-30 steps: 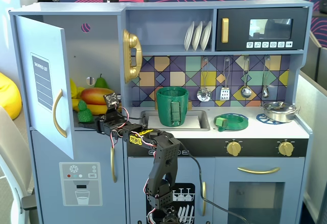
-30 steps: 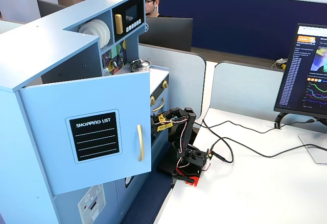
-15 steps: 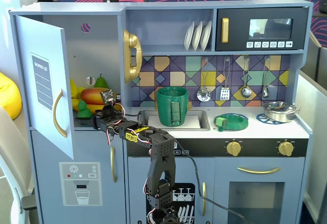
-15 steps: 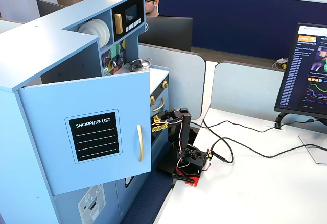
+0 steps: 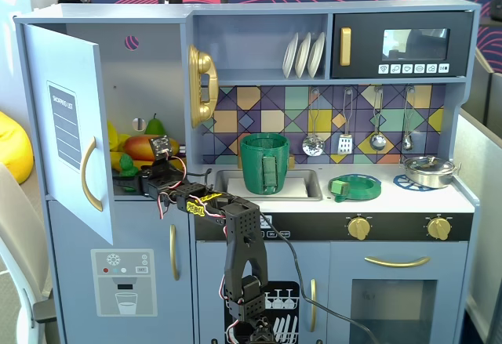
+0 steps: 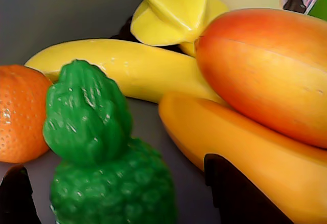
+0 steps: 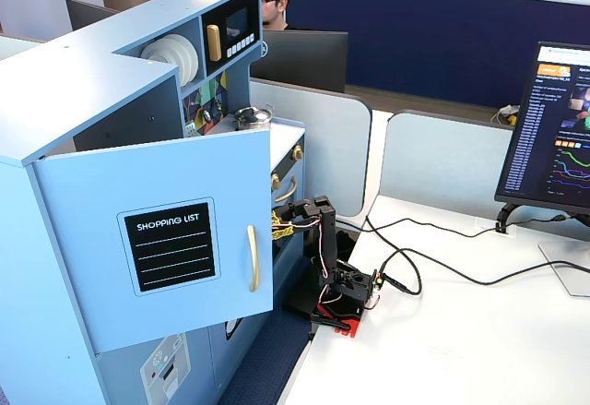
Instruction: Pick up the green pineapple from the left cabinet and place it in the green recipient
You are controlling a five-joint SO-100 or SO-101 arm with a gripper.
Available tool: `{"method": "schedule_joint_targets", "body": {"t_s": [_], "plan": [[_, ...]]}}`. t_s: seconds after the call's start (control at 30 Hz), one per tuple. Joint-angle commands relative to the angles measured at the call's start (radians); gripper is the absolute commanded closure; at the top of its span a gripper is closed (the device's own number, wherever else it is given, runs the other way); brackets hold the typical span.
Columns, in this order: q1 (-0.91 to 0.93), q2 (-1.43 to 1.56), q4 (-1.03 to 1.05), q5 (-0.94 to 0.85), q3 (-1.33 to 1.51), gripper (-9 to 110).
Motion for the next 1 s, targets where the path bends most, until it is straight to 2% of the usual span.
{"method": "schedule_joint_targets", "body": {"t_s": [0.0,0.23,0.3,0.4,0.63,0.73,0.97], "plan": [[-0.021,-0.005,0.018,0.008,-0.097,64],[-0.028,-0.040,0.046,-0.002,-0.140,69],[-0.034,-0.037,0.067,-0.017,-0.140,79],[-0.040,-0.029,0.124,-0.035,-0.147,102],[-0.048,0.078,0.140,-0.037,-0.084,102],[-0.074,0.229,0.164,-0.121,0.020,102],[-0.146,0.703,0.371,-0.337,0.339,102]]}}
